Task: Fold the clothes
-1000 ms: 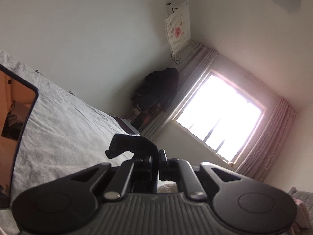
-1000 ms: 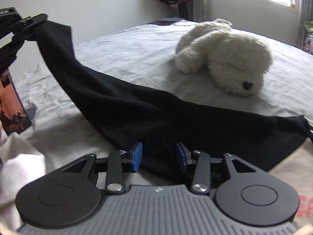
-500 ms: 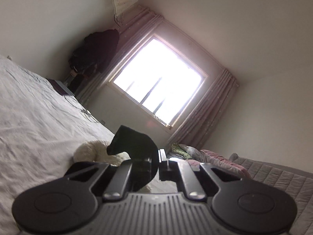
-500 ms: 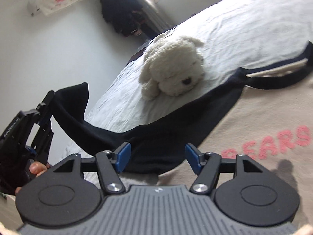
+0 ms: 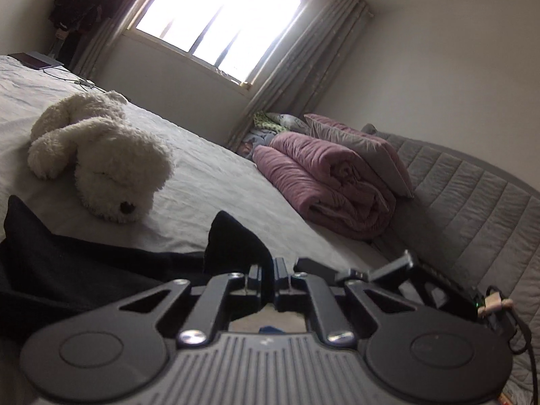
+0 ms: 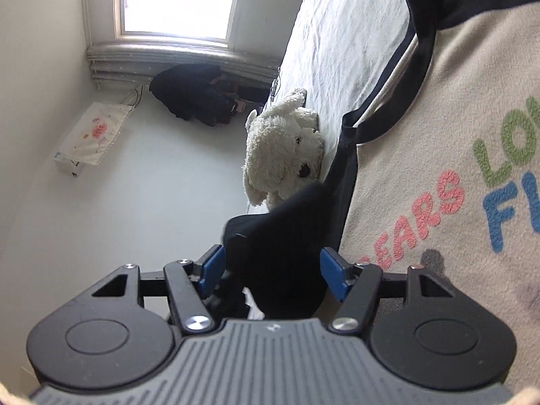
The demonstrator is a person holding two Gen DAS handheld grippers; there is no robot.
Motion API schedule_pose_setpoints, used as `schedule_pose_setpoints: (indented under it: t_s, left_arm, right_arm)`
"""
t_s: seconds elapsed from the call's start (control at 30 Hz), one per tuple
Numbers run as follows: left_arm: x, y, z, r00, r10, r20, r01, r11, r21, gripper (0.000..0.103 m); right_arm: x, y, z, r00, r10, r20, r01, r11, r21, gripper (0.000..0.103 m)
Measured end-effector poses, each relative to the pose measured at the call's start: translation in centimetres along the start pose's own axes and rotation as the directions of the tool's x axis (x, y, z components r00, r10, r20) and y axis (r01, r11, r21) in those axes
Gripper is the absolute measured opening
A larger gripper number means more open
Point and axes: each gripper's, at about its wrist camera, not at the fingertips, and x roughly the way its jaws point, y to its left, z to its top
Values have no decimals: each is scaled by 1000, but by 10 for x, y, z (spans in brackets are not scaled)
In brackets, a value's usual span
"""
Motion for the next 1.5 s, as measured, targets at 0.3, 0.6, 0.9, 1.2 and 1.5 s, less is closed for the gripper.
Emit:
schedule_pose_setpoints:
  t_s: [0.3, 0.6, 0.9, 1.2, 1.5]
  left_arm:
    - [23, -10, -19, 978, -71, -198, 90, 992, 92, 6]
    - [11, -17, -9, 951, -64, -304, 139, 962, 233, 32]
    - [-32, 50, 40, 975, 200, -91, -190, 976, 107, 47]
    - [-57, 89, 56, 954, 297, -47, -295, 954, 42, 82]
    - [-46, 87, 48, 955, 257, -148, -249, 966, 73, 91]
  right_arm:
    - [-14, -14, 12, 1000, -8, -4, 8, 993, 115, 66]
    - [-12, -9, 9, 996, -86, -9, 86, 995, 42, 66]
    - [5, 20, -8, 960, -272, 71, 281, 941, -189, 9]
    - [8, 132, 7, 951, -245, 186, 299, 882, -364, 9]
    - [43, 231, 23, 931, -314, 188, 366, 799, -478, 8]
